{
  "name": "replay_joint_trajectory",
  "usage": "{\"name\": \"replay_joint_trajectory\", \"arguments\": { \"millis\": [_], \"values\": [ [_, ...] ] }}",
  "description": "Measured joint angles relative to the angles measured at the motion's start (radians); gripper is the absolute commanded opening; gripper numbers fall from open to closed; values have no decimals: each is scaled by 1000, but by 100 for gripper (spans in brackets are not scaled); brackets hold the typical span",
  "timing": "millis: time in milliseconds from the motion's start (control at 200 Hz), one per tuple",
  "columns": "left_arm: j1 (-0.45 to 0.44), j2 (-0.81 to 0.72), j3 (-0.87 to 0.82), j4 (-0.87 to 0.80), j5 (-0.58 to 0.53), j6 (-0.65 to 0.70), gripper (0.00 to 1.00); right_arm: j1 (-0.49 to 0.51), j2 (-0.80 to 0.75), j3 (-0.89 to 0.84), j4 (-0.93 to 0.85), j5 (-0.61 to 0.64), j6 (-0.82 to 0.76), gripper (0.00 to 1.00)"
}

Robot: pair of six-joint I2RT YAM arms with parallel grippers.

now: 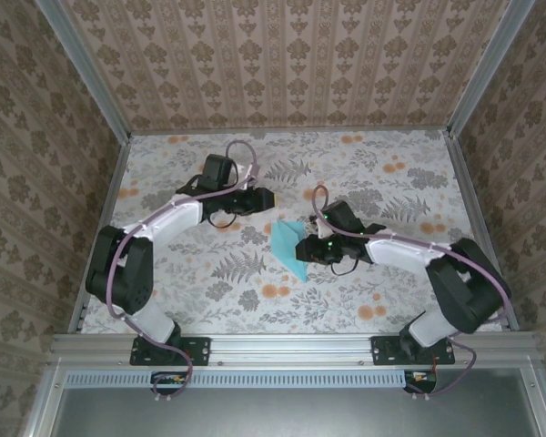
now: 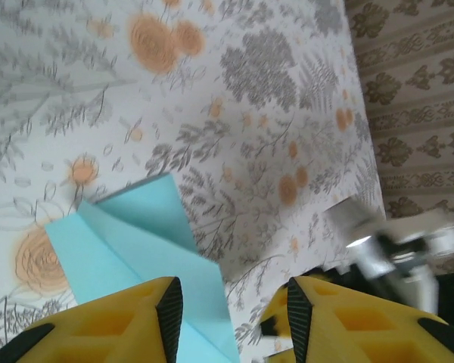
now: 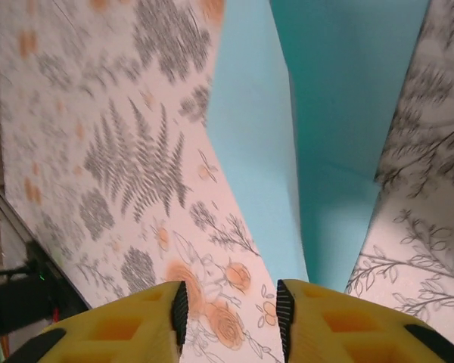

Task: Fold a paper plane with a square sheet of paper (fold left side to right side)
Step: Turn over the paper at the center of the table.

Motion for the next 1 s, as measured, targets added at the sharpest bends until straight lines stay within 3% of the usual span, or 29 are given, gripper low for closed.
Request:
{"name": "replay_joint_trajectory", "arguments": {
  "millis": [220, 520, 880, 995],
  "values": [
    [-54, 127, -58, 44, 2, -52, 43, -85, -108, -38, 60, 60, 8, 53],
    [-123, 279, -12, 79, 8, -97, 41, -97, -119, -65, 82, 66, 8, 53],
    [-148, 317, 54, 60, 5, -103, 43, -128, -171, -99, 79, 66, 9, 55],
    [-156, 331, 77, 50, 5, -103, 44, -130, -153, -102, 91, 51, 13, 51]
  ]
}}
